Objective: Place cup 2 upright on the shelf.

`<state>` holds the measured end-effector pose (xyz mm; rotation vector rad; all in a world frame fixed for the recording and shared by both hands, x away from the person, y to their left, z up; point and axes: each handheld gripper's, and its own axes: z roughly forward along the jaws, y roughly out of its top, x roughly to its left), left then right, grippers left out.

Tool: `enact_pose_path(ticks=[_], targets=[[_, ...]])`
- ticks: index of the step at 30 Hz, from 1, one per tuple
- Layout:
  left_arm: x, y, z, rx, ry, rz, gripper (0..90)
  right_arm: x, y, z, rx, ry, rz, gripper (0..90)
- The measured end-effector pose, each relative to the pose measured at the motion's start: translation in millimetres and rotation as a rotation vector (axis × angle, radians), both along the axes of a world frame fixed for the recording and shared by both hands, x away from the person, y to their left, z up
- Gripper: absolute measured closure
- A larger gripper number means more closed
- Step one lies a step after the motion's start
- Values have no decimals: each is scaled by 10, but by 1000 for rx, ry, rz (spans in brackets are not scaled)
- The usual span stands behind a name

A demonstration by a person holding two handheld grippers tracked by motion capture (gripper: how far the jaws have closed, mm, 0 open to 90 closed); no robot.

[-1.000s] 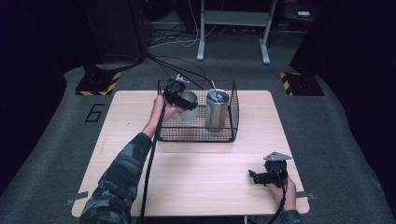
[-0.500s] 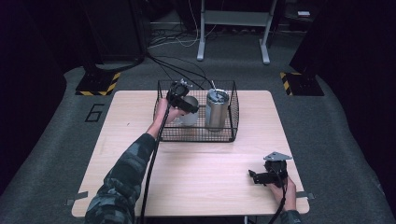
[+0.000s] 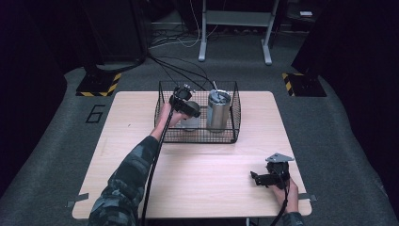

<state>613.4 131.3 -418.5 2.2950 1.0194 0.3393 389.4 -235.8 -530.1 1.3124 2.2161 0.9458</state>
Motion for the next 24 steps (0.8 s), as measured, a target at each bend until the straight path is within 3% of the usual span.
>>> enact_pose_path(ticks=[7,20,24], targets=[[5,-12,-20,-5,9,0,58,-1,1,0,0,0,-1,0],[-77,-5,-30,2,-36,-9,50,0,1,0,0,0,-1,0],[-95,48,44,-41,-58,8,9,1,-4,0,-5,0,6,0]])
